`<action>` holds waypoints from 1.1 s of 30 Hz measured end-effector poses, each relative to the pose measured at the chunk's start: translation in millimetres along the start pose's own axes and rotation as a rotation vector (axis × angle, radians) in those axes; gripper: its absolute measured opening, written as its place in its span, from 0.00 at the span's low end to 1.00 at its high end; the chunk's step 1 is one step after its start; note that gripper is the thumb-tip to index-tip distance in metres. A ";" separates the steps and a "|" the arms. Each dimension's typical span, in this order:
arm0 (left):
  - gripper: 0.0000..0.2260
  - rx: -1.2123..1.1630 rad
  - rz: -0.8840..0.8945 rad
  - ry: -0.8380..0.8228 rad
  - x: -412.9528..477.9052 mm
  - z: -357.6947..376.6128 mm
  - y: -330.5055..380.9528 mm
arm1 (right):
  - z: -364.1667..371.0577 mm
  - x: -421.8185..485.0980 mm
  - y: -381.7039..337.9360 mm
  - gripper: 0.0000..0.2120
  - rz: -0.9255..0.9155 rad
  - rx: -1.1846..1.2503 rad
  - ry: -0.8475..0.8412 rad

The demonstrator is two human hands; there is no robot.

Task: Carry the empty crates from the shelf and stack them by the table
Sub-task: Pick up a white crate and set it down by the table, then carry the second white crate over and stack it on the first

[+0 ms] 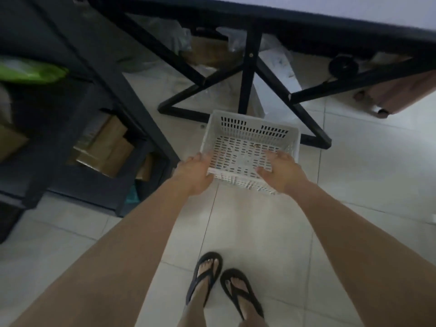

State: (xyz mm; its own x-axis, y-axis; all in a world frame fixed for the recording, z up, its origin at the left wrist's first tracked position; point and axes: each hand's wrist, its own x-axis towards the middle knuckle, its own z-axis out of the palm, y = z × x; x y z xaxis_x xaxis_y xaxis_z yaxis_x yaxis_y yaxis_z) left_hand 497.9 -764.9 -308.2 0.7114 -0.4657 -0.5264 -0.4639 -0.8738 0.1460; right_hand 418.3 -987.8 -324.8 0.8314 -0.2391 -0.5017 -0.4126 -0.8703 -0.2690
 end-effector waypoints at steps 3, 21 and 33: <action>0.30 -0.030 -0.113 -0.014 -63.4 -9.7 -19.4 | -23.2 -27.4 -18.3 0.27 -0.077 -0.084 -0.143; 0.27 -0.411 -0.981 0.173 -561.0 51.4 -214.0 | 37.0 -286.1 -444.5 0.24 -0.930 -0.666 -0.250; 0.19 -0.474 -1.497 0.156 -891.2 173.5 -318.0 | 181.9 -534.6 -673.6 0.15 -1.358 -0.763 -0.278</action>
State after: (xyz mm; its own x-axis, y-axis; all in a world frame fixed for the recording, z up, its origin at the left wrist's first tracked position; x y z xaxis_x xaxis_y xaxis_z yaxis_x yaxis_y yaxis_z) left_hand -80.1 -47.8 -30.8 0.4141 0.8427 -0.3441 0.8608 -0.4854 -0.1528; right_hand 184.1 -195.4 -24.9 0.2832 0.8747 -0.3934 0.8994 -0.3846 -0.2077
